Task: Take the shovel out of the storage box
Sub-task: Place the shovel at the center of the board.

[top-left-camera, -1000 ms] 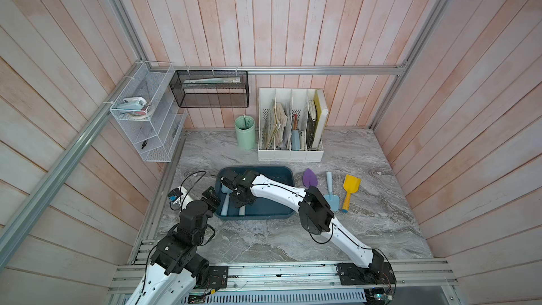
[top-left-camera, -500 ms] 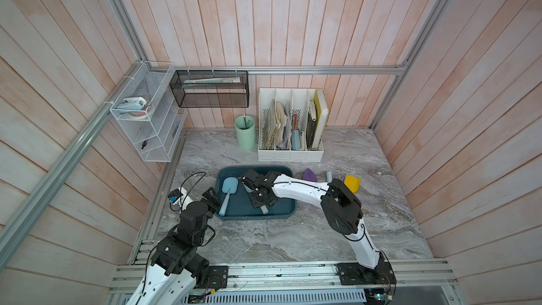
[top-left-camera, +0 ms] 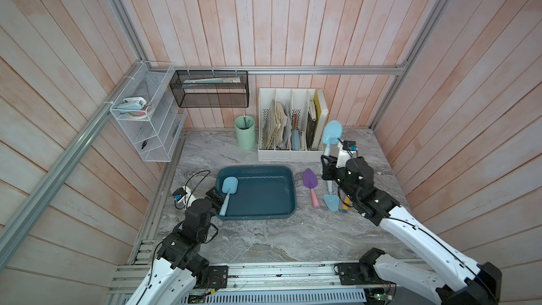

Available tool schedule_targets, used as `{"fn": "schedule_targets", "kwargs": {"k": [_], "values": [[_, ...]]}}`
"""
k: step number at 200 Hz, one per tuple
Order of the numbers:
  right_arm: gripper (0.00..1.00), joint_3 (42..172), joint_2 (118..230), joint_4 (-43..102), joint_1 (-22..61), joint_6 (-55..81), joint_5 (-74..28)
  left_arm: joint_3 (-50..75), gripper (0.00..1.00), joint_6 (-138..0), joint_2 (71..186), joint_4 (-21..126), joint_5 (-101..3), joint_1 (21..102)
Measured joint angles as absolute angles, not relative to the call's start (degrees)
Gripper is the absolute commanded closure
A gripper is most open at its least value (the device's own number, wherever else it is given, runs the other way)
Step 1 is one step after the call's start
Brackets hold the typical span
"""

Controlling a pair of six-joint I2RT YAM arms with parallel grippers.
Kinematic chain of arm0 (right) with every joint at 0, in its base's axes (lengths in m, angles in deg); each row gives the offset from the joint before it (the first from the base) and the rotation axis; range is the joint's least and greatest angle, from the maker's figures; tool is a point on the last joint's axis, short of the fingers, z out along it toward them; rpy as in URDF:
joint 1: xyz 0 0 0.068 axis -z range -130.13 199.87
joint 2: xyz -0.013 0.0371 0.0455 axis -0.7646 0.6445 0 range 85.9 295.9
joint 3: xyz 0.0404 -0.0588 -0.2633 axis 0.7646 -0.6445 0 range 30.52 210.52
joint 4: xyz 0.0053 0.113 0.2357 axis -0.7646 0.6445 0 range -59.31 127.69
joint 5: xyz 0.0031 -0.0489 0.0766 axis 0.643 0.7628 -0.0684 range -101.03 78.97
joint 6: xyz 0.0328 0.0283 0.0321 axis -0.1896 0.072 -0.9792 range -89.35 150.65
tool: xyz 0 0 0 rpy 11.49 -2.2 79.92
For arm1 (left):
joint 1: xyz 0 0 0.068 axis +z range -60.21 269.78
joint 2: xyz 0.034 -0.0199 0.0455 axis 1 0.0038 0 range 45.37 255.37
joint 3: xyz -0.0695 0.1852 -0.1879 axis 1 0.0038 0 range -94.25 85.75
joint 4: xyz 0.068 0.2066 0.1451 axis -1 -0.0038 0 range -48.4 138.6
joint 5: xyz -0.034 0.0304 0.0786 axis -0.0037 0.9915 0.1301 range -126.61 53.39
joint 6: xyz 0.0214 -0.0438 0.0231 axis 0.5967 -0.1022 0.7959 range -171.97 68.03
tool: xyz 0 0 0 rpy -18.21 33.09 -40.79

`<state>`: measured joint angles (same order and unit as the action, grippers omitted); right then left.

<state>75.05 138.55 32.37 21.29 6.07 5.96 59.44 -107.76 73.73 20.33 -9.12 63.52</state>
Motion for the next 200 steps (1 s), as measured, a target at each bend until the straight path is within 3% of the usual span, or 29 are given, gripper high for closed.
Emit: {"fn": "schedule_targets", "kwargs": {"k": [26, 54, 103, 187, 200], "values": [[1.00, 68.17, 131.53, 34.20, 38.82, 1.22, 5.35, 59.84, 0.12, -107.71, 77.65, 23.63, -10.24, 63.55], [1.00, 66.11, 135.31, 37.66, 52.85, -5.03, 0.91, 59.84, 0.12, -107.47, 82.06, 27.72, -11.72, 63.65], [1.00, 60.45, 146.83, 39.93, 59.37, -10.86, -5.45, 59.84, 0.12, -106.58, 86.83, 30.27, -13.76, 63.81], [1.00, 57.46, 159.44, 35.95, 66.30, -12.57, -11.63, 59.82, 0.12, -106.62, 82.06, 28.07, -14.52, 69.16], [0.85, 57.48, 160.64, 34.62, 66.69, -12.55, -12.40, 59.82, 0.12, -106.66, 81.95, 27.54, -15.20, 70.65]]}}
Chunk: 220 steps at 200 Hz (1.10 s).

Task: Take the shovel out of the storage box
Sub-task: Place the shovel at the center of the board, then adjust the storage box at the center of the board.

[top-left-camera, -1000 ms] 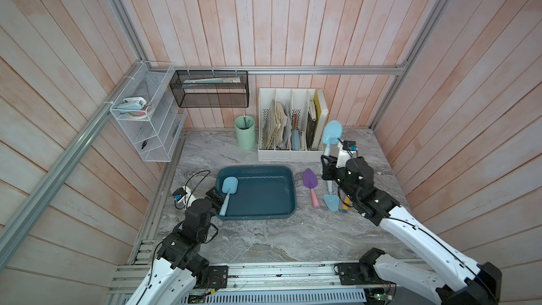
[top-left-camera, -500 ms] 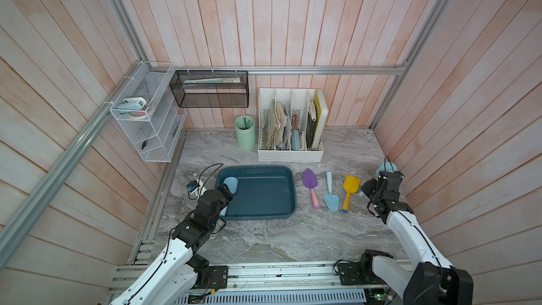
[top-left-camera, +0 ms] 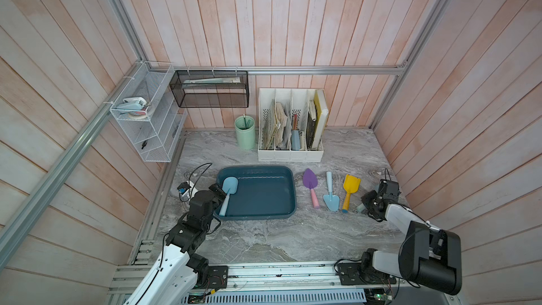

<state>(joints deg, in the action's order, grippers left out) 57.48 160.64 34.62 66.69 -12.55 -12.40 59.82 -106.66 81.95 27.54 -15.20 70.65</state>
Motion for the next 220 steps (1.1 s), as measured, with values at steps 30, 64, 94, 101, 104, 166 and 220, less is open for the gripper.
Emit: {"fn": "schedule_targets", "kwargs": {"k": [30, 64, 94, 101, 104, 166, 220], "values": [[0.57, 57.48, 161.67, 32.21, 66.84, -12.44, -14.21, 59.82, 0.12, -106.64, 83.15, 26.73, -18.48, 75.94], [0.32, 58.07, 161.89, 30.44, 66.84, -12.35, -15.35, 59.86, 0.15, -106.38, 88.07, 28.20, -25.69, 82.69], [0.29, 59.51, 161.32, 33.77, 66.84, -12.13, -14.56, 60.56, 0.16, -104.87, 92.55, 30.65, -31.00, 84.07], [0.29, 59.73, 160.38, 34.95, 66.84, -12.15, -14.25, 60.56, 0.16, -104.33, 93.60, 31.41, -32.44, 84.11], [0.29, 59.80, 159.94, 35.36, 66.84, -12.15, -14.10, 60.56, 0.16, -104.11, 93.95, 31.72, -32.92, 84.11], [0.27, 67.07, 140.12, 43.27, 65.86, -10.91, -8.29, 53.17, 0.30, -95.12, 107.70, 34.54, -42.89, 84.20], [0.27, 69.50, 138.59, 46.81, 65.64, -9.16, -8.18, 46.81, 0.40, -90.01, 115.90, 33.51, -44.27, 84.27]]}}
